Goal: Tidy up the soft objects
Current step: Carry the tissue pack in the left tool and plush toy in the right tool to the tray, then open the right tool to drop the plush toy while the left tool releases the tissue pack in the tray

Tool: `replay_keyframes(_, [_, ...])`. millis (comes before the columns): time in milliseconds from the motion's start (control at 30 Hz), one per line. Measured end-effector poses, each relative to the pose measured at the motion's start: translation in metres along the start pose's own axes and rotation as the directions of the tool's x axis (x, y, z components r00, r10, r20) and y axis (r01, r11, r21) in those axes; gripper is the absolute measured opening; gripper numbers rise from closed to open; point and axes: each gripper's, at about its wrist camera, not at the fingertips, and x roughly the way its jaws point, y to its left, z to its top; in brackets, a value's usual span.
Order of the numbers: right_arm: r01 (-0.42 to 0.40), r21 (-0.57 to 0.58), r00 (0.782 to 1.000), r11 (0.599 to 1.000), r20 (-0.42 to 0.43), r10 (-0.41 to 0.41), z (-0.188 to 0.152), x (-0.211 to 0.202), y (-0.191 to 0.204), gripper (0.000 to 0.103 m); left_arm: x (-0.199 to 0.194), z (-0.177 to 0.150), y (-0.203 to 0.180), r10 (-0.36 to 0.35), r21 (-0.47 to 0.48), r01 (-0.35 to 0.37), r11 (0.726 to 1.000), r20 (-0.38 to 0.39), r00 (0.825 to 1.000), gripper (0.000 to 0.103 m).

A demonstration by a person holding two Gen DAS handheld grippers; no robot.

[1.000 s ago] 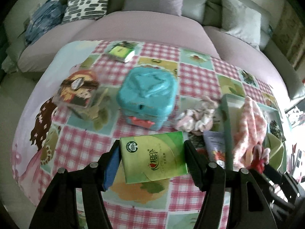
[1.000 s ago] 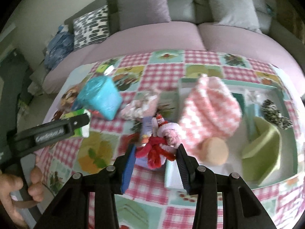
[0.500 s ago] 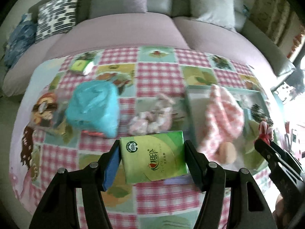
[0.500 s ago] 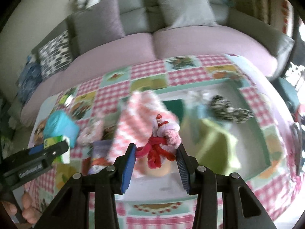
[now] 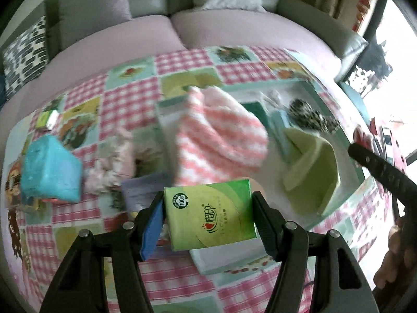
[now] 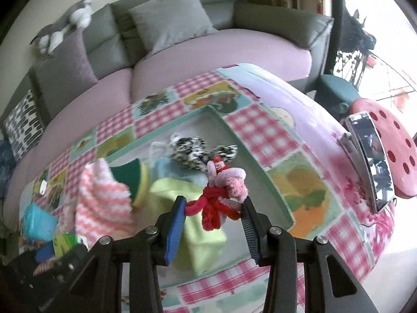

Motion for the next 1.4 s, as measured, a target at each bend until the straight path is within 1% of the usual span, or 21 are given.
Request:
replay_keyframes(133, [0.02,0.027,0.999,0.999,-0.028,-0.019,0.0,0.014,-0.011,0.045,0.016,-0.004,-0.015,-0.004,0.04,0.005,0.999,-0.041,0.999,0.066])
replay_keyframes(333, [0.04,0.044,0.997,0.998,-0.064,-0.037,-0.003,0.029,-0.018,0.045,0.031,-0.008,-0.021,-0.012,0.047,0.015,0.999,-0.079,0.997,0.067])
replay_keyframes(500, [0.046,0.043,0.995,0.998,-0.088,-0.042,-0.006,0.039,-0.018,0.045,0.035,-0.011,-0.021,-0.013,0.042,0.016,0.999,-0.088,0.996,0.067])
replay_keyframes(667, [0.045,0.038,0.992,0.998,-0.12,-0.04,-0.009,0.048,-0.016,0.046,0.042,-0.012,-0.019,-0.029,0.028,0.032,0.999,-0.112,0.993,0.066])
replay_keyframes(767, [0.051,0.03,0.992,0.998,-0.118,-0.047,-0.009,0.046,-0.014,0.047,0.042,-0.01,-0.017,-0.044,0.019,0.047,0.999,-0.113,0.993,0.067])
replay_keyframes(867, [0.05,0.022,0.993,0.998,-0.109,-0.048,-0.008,0.043,-0.012,0.047,0.037,-0.009,-0.017,-0.053,0.021,0.055,0.998,-0.098,0.994,0.067])
replay_keyframes(967, [0.05,0.019,0.994,0.999,-0.102,-0.048,-0.008,0.039,-0.011,0.05,0.032,-0.008,-0.014,-0.068,0.012,0.069,0.998,-0.088,0.994,0.067])
replay_keyframes(1000, [0.05,0.019,0.994,0.999,-0.099,-0.048,-0.007,0.038,-0.011,0.053,0.031,-0.008,-0.013,-0.072,0.009,0.073,0.997,-0.084,0.994,0.069])
replay_keyframes(1033, [0.048,0.018,0.994,0.999,-0.097,-0.046,-0.007,0.038,-0.011,0.06,0.029,-0.007,-0.013,-0.075,0.004,0.076,0.997,-0.079,0.994,0.07])
replay_keyframes(1067, [0.046,0.02,0.995,0.999,-0.094,-0.044,-0.007,0.037,-0.011,0.063,0.028,-0.007,-0.011,-0.078,0.0,0.078,0.997,-0.074,0.994,0.075])
replay_keyframes(1100, [0.046,0.022,0.995,0.999,-0.092,-0.044,-0.006,0.036,-0.011,0.068,0.026,-0.007,-0.009,-0.081,-0.001,0.081,0.997,-0.069,0.994,0.083])
replay_keyframes(1133, [0.047,0.026,0.995,0.999,-0.09,-0.045,-0.006,0.036,-0.011,0.071,0.025,-0.006,-0.007,-0.084,-0.002,0.084,0.996,-0.062,0.995,0.085])
replay_keyframes(1267, [0.045,0.033,0.994,0.998,-0.098,-0.042,-0.007,0.036,-0.013,0.074,0.021,-0.006,0.0,-0.083,-0.021,0.082,0.996,-0.049,0.995,0.086])
replay_keyframes(1400, [0.047,0.029,0.994,0.998,-0.096,-0.044,-0.007,0.036,-0.012,0.081,0.015,-0.004,0.018,-0.075,-0.073,0.074,0.995,-0.024,0.997,0.086])
